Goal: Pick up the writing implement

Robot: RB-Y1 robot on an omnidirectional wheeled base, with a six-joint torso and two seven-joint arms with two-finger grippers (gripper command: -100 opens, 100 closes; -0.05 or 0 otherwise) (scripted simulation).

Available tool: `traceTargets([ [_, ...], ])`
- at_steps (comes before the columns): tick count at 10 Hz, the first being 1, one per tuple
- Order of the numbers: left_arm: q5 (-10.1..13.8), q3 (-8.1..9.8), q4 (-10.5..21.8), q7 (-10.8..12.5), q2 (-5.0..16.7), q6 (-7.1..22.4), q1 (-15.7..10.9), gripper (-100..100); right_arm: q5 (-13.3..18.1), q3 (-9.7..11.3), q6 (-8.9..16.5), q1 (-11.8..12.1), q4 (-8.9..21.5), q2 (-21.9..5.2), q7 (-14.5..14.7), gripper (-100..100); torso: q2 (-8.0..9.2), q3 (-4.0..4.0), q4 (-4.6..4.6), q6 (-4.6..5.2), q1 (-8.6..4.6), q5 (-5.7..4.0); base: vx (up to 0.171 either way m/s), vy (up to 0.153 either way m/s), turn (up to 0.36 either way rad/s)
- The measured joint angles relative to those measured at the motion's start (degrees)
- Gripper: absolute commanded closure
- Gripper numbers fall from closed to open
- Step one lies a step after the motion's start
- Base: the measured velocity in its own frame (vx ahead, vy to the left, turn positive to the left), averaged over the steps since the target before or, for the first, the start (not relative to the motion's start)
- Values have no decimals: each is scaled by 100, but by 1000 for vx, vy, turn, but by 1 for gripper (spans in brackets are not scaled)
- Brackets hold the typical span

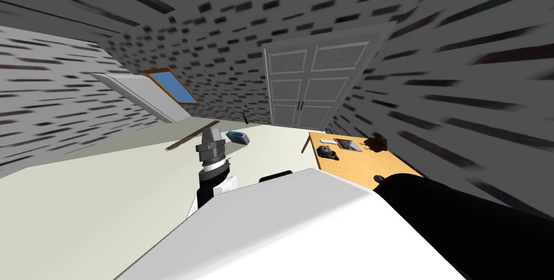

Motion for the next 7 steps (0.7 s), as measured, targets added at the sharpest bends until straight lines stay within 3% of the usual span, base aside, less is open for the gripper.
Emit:
traceTargets([
  [1, 0, 0, 0, 0, 0, 0, 0, 0, 0, 0, 0, 0, 0, 0, 0, 0, 0, 0, 0, 0, 0, 0, 0, 0, 0],
  [2, 0, 0, 0, 0, 0, 0, 0, 0, 0, 0, 0, 0, 0, 0, 0, 100, 0, 0, 0, 0, -1, 0, 41, 15, 11],
  [6, 0, 0, 0, 0, 0, 0, 1, 0, -82, 70, 11, 406, -411, -45, -39, 100, -21, -13, -6, 1, 10, 3, 44, 15, 1],
  [7, 0, 0, 0, 0, 0, 0, 0, 0, -86, 75, 10, 418, -422, -48, -46, 0, -14, -9, -4, 1, 6, 1, 0, 0, 0],
])
